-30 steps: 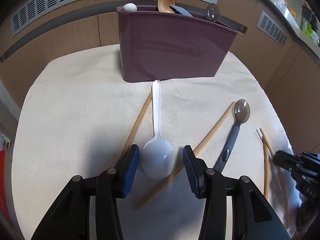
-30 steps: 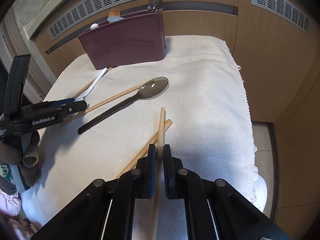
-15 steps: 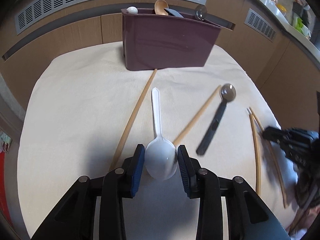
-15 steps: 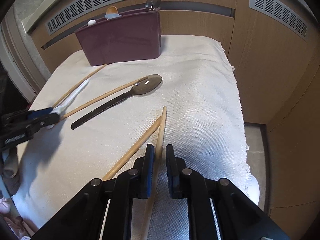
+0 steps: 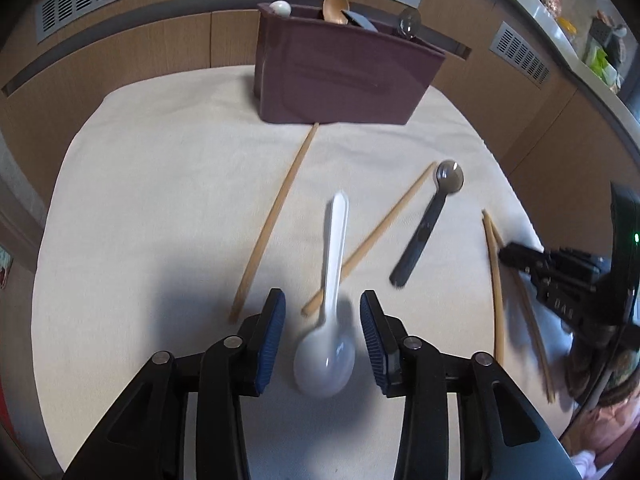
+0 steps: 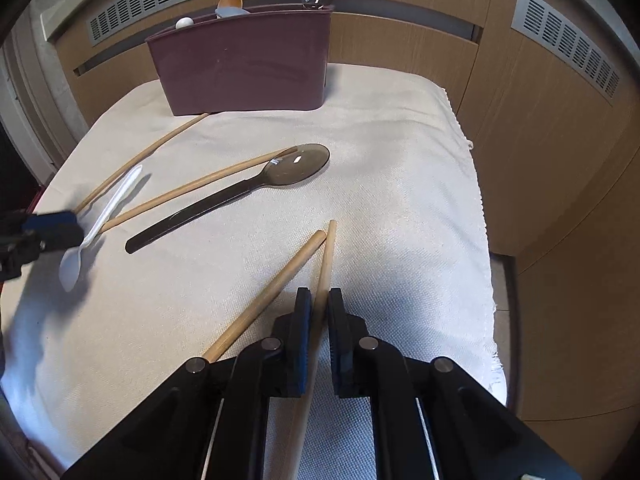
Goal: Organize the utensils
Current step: 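Grasp the white plastic spoon with the left gripper while the right gripper holds the chopstick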
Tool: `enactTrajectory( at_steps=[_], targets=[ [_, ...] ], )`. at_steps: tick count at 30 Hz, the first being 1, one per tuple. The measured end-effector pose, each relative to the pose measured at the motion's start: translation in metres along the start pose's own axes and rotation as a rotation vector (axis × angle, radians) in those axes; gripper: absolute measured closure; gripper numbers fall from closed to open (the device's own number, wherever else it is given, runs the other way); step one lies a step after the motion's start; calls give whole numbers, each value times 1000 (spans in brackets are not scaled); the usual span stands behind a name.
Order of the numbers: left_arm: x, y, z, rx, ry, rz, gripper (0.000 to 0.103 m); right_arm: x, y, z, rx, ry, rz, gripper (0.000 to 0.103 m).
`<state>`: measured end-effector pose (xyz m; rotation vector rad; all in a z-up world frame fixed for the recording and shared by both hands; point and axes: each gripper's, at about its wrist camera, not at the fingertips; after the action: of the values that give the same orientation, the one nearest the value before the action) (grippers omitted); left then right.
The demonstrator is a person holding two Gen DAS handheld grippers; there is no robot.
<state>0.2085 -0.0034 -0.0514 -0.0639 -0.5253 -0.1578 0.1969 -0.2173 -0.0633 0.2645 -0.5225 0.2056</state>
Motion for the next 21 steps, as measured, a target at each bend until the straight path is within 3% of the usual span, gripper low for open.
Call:
enactTrajectory(
  at_steps=[12, 14, 16, 21],
  targets=[
    [46, -29, -48, 23, 20, -80, 62, -3, 0, 3, 27, -26, -9, 95],
    [49, -28, -50, 47, 6, -81, 81, -3, -1, 3, 36, -31, -13, 95],
    [50, -24, -49, 43, -4, -56, 92, -3, -3, 3, 49, -38, -22, 95],
    [36, -23, -24, 35, -76, -42, 92, -4, -3, 6, 63, -47, -32, 95]
  ],
)
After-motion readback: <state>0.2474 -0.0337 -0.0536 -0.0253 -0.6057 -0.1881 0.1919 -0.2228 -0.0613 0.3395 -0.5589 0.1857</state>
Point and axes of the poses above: each gripper's, at about its wrist camera, not at the fingertips, and z roughly against the way its jaws point, y to its left, x to its top, and after that the axes turned 13 degrees about x, right-handed
